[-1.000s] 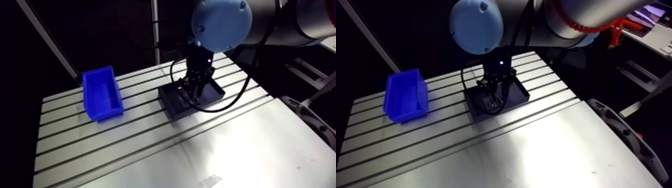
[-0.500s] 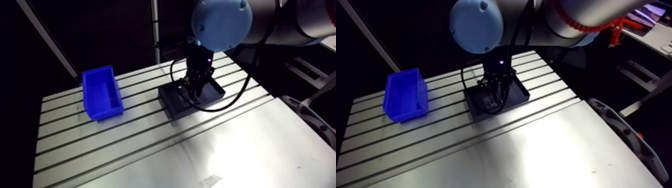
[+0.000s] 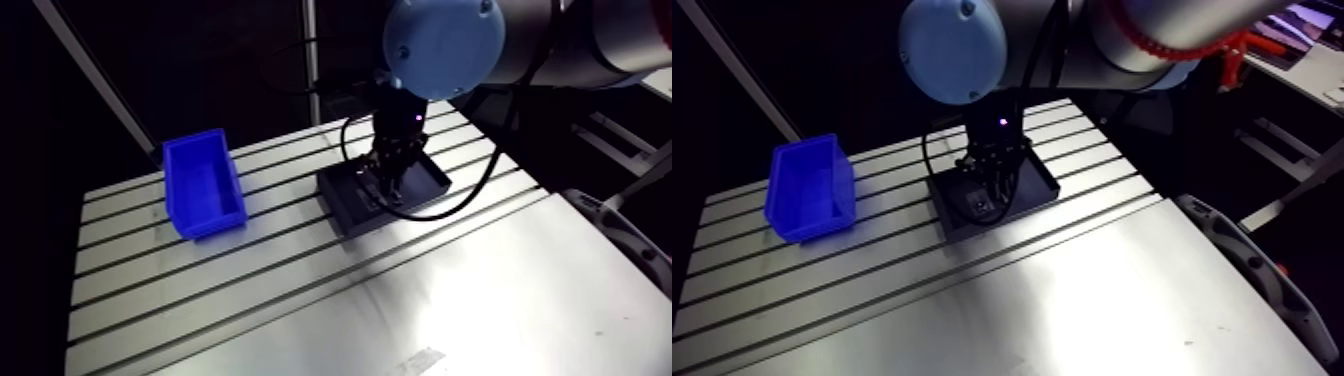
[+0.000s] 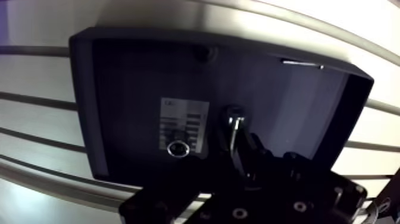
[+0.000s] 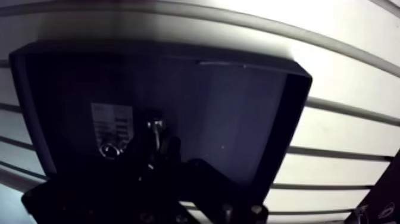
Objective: Pick up the M10 bolt from the tray and put it into the blue bin.
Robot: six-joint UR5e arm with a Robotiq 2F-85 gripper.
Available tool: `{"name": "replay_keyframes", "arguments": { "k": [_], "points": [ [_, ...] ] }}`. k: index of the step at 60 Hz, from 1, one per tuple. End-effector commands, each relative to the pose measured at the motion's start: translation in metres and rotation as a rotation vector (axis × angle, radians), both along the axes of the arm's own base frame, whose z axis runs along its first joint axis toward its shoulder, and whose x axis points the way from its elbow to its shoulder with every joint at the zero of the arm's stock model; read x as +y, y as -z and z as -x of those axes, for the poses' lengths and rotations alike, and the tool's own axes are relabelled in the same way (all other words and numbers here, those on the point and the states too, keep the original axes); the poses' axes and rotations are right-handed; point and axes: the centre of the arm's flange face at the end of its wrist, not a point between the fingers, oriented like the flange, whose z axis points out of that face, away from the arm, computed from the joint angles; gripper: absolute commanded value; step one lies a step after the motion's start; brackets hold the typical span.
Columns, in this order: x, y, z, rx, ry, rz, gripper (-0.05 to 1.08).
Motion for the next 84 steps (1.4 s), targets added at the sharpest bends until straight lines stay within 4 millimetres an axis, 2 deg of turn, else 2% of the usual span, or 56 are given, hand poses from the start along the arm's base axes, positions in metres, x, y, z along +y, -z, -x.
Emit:
{"name": "replay_keyframes", "arguments": {
  "k": [1, 6, 22, 51, 70, 73, 84],
  "points": [
    [-0.001, 0.0, 0.001, 0.001, -0.004, 0.001, 0.77],
    [0.0, -0.001, 0.001, 0.001, -0.004, 0.001, 0.81],
    [-0.002, -0.001, 0.002, 0.003, -0.005, 0.0, 0.82],
    [-0.003, -0.01, 0.005, 0.019, -0.009, -0.002, 0.96],
    [-0.007, -0.042, 0.009, 0.064, -0.023, -0.02, 1.05],
    [-0.009, -0.058, 0.008, 0.085, -0.024, -0.029, 1.07],
    [-0.02, -0.088, 0.005, 0.115, -0.044, -0.041, 1.07]
  ]
}}
